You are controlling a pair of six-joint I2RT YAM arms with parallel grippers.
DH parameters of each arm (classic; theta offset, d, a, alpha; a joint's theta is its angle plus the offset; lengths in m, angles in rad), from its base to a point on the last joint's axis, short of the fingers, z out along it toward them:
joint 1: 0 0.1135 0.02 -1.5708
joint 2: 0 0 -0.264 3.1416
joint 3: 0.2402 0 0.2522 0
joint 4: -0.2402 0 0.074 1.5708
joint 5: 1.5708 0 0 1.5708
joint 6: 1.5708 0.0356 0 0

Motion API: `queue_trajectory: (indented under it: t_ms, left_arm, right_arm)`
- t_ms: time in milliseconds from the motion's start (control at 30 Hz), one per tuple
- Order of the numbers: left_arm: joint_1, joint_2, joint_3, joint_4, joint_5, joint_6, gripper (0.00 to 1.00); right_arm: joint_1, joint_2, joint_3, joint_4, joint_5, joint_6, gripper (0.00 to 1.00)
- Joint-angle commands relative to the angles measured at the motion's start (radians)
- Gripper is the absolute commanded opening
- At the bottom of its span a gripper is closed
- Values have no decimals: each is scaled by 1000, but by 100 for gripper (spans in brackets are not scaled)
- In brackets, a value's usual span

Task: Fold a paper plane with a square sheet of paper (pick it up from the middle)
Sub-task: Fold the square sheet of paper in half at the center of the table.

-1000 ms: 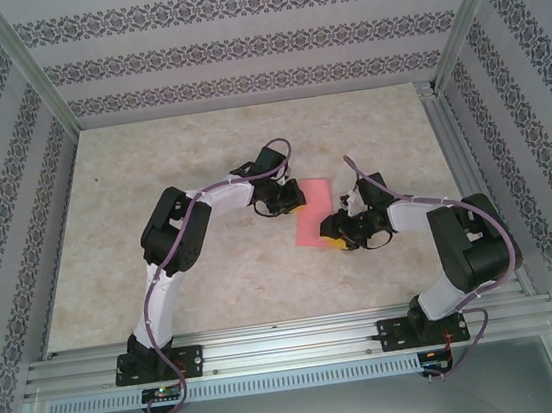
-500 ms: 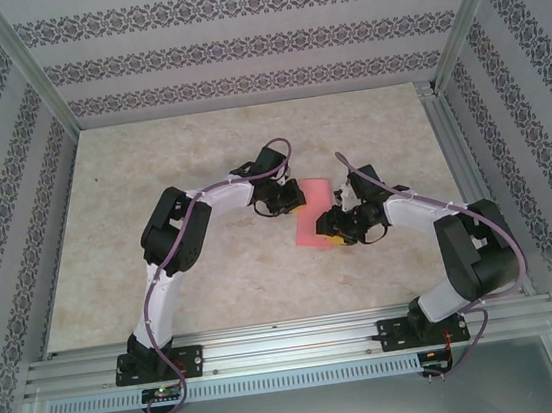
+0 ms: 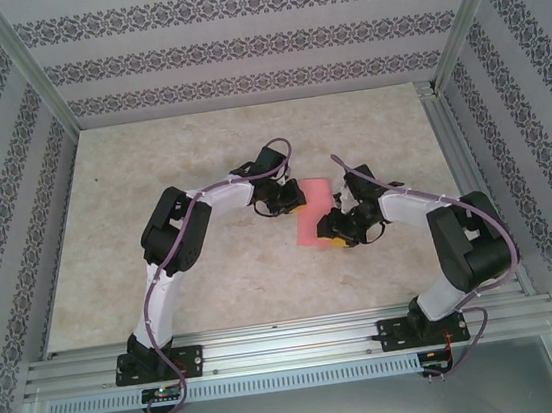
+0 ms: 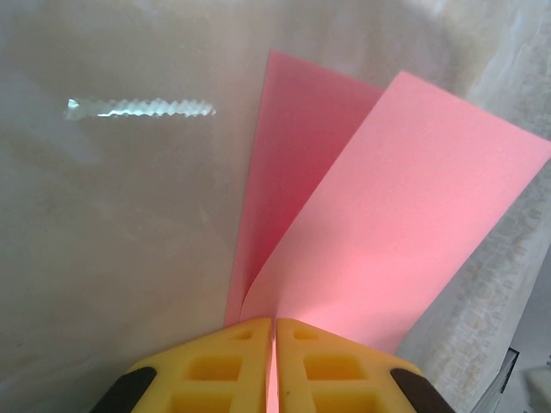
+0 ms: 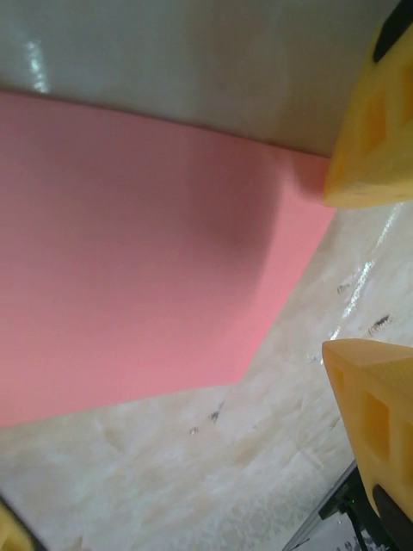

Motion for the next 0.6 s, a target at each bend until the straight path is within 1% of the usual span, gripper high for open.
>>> queue_trajectory:
  t_ms: [0,133,233,367,467,567]
  left_arm:
    - [-15,40,12,-39,-6,24,13]
    - [-14,42,14,-37,-3,24,13]
    - [-14,42,17,-42,-4,27,13]
    - [-15,44,22,-45,-1,27,13]
    - [-14,45,24,-53,-2,32,13]
    - [-14,44,22,-57,-3,33,13]
  right_arm:
    - [-39,-45,85,-6,28,-29,44]
    - [-55,41,118,40,25,-41,43]
    - [-65,122,119,110,4,-39,42]
    - [-80,219,115,124,7,-49,42]
    - [-92,209,125,113,2,-57,41]
    - [-93,164,172,86,-37,-66,42]
